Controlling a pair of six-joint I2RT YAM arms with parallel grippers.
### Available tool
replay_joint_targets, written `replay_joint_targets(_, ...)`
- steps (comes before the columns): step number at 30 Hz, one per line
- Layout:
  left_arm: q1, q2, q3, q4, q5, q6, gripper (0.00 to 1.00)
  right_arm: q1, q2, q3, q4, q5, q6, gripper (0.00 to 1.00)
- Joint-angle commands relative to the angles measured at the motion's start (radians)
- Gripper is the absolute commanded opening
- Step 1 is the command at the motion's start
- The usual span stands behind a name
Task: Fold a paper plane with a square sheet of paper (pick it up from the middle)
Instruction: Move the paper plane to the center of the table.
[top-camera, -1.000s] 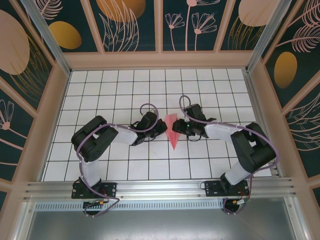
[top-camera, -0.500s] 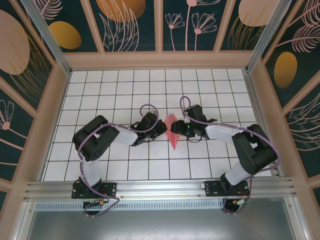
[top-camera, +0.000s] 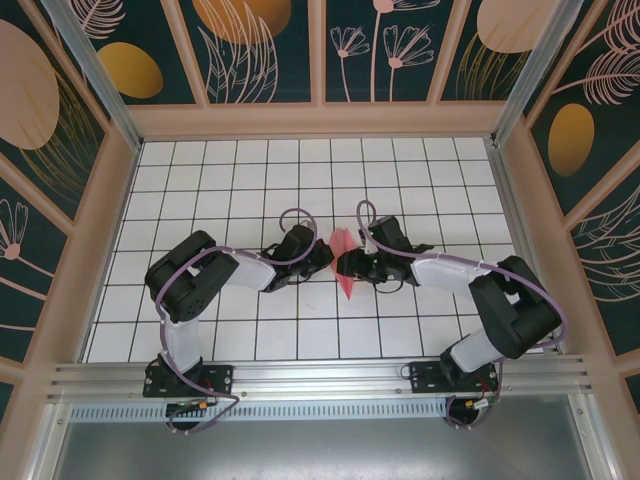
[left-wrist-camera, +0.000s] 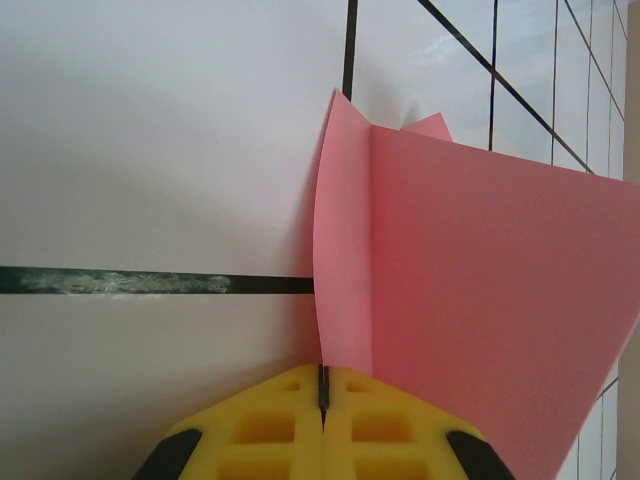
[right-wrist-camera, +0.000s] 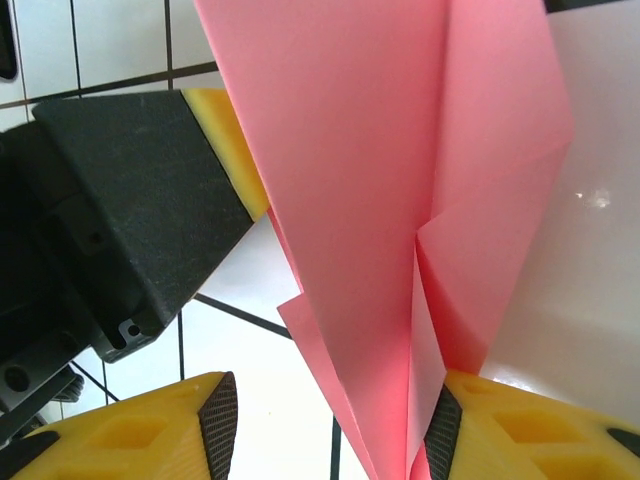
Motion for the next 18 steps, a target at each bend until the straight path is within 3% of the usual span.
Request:
replay_joint_targets(1, 0.006, -0.010, -0.002, 0.034, 0.024, -0.003, 0.00, 0.032, 0.030, 0.035, -0.056, 0.070, -0.015, 0.53)
replay_joint_targets(8, 0.006, -0.034, -0.009, 0.055, 0.060, 0.003, 0.00, 0.084, 0.087, 0.074, -0.096, 0.203, -0.002, 0.51)
replay_joint_targets(18, 0.007, -0.031, -0.009, 0.035, 0.051, 0.011, 0.00, 0.085, 0.079, 0.084, -0.086, 0.227, 0.010, 0.42)
